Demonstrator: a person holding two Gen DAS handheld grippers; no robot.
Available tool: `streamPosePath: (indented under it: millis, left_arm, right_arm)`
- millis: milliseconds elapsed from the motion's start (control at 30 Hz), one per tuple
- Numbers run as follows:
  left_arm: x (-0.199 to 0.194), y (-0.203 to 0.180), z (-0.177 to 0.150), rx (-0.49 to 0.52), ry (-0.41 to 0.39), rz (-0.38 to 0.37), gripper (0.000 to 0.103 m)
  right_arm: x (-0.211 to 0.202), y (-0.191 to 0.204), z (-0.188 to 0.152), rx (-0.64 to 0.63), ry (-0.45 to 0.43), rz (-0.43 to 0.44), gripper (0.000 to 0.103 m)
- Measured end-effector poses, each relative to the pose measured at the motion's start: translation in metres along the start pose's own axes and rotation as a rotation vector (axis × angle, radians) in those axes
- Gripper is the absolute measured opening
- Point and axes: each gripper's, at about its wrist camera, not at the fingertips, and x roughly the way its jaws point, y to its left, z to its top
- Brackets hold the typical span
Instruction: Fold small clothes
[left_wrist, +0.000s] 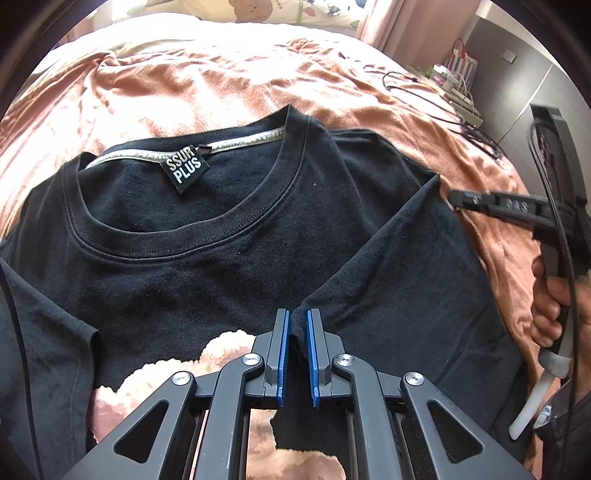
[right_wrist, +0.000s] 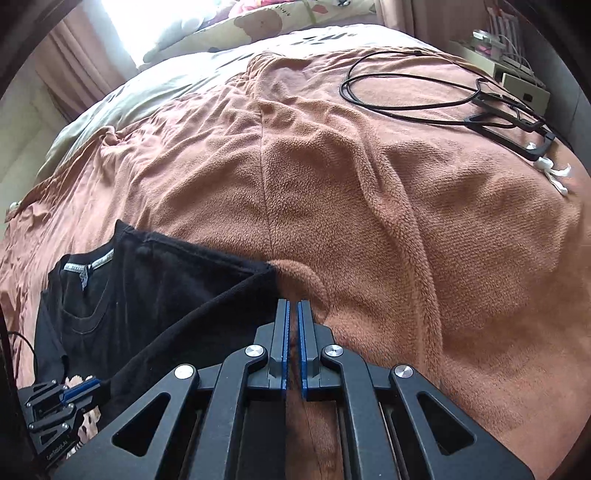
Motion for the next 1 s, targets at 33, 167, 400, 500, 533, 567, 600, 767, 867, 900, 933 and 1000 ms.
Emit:
streamPosePath:
  millis: [33, 167, 400, 500, 533, 567, 600, 767, 867, 900, 933, 1000]
  left_arm:
    - [-0.003, 0.001, -0.001, -0.009, -0.001, -0.004, 0.016]
    - [-0.015, -0.004, -0.006, -0.019, -0.003, -0.018, 0.023]
    - [-0.048, -0.018, -0.020, -0.001, -0.019, -0.029, 0.023]
    - [-0.067, -0.018, -0.030, 0.002, -0.029, -0.022, 0.027]
    - [-0.074, -0.017, -0.033, -0.003, -0.030, -0.022, 0.031]
    - [-0.082, -0.016, -0.036, -0.007, -0.035, -0.021, 0.033]
    - [-0.090, -0.015, -0.041, -0.009, -0.042, -0.020, 0.036]
    - [-0.135, -0.013, -0.063, -0.005, -0.082, 0.001, 0.050]
    - [-0.165, -0.008, -0.080, -0.026, -0.106, -0.003, 0.053]
    - [-0.175, -0.006, -0.086, -0.034, -0.114, -0.001, 0.053]
    - [-0.186, -0.005, -0.094, -0.038, -0.124, 0.007, 0.053]
    - [-0.209, -0.004, -0.107, -0.032, -0.150, 0.028, 0.057]
  right_arm:
    - [-0.005, -0.002, -0.003, -0.003, 0.009, 0.014, 0.001]
    - [-0.035, -0.011, -0.019, -0.017, 0.022, 0.061, 0.005]
    - [-0.092, -0.027, -0.056, -0.028, -0.022, 0.067, 0.053]
    - [-0.116, -0.029, -0.076, -0.032, -0.024, 0.054, 0.053]
    - [-0.124, -0.029, -0.081, -0.031, -0.028, 0.050, 0.053]
    - [-0.133, -0.030, -0.086, -0.029, -0.033, 0.046, 0.053]
    - [-0.143, -0.030, -0.092, -0.026, -0.039, 0.036, 0.053]
    - [-0.187, -0.023, -0.118, -0.020, -0.065, 0.026, 0.053]
    - [-0.216, -0.020, -0.136, -0.021, -0.074, 0.016, 0.053]
    - [-0.227, -0.017, -0.142, -0.031, -0.079, 0.012, 0.053]
    - [-0.235, -0.014, -0.148, -0.039, -0.080, 0.011, 0.053]
    - [-0.252, -0.009, -0.158, -0.049, -0.082, 0.017, 0.053]
